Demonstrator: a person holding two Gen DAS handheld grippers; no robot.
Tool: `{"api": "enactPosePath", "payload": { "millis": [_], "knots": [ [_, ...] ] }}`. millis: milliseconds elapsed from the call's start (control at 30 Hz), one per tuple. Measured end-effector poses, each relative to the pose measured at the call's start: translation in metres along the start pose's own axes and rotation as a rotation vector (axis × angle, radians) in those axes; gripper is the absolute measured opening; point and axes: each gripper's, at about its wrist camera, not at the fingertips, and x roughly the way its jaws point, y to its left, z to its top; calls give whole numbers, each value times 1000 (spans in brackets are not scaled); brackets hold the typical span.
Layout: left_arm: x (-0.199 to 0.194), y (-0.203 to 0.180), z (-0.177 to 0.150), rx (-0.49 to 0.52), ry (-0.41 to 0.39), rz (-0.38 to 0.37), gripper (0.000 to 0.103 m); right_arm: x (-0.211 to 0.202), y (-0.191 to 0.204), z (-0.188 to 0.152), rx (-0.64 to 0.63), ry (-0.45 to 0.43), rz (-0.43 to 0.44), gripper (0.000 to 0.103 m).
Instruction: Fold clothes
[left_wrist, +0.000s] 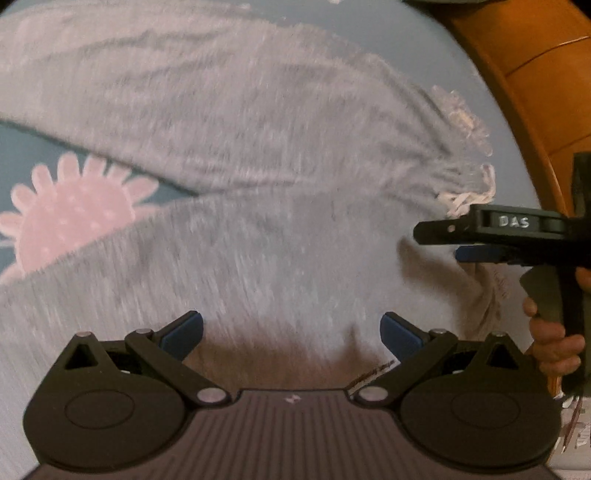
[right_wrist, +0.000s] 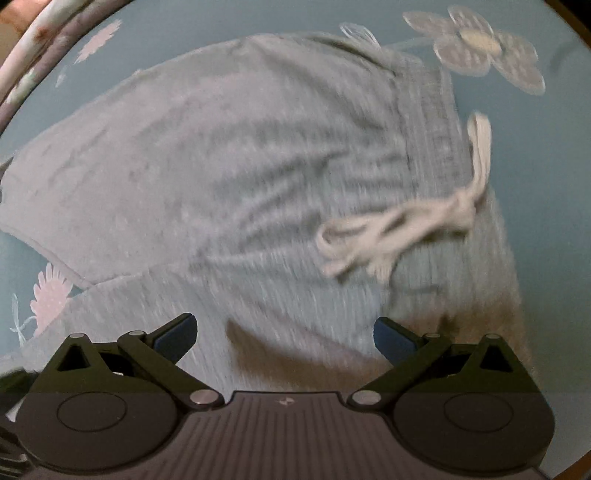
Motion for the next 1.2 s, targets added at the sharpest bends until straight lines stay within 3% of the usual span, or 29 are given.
{"api": "enactPosePath", "payload": {
  "millis": [267,500,800,1200],
  "knots": [
    [13,3,-1,-38,34,14,102,6,-4,-9,-15,23,-5,103],
    [12,10,2,-86,39,-19,102,5,-12,-11,-33,30,-7,103],
    [14,9,4,-95,40,-26,102,5,-23,-14,-13,31,-10,103],
    [11,17,6,-73,67,-55,102,7,-17,-18,-87,37,-52,103]
  ]
}}
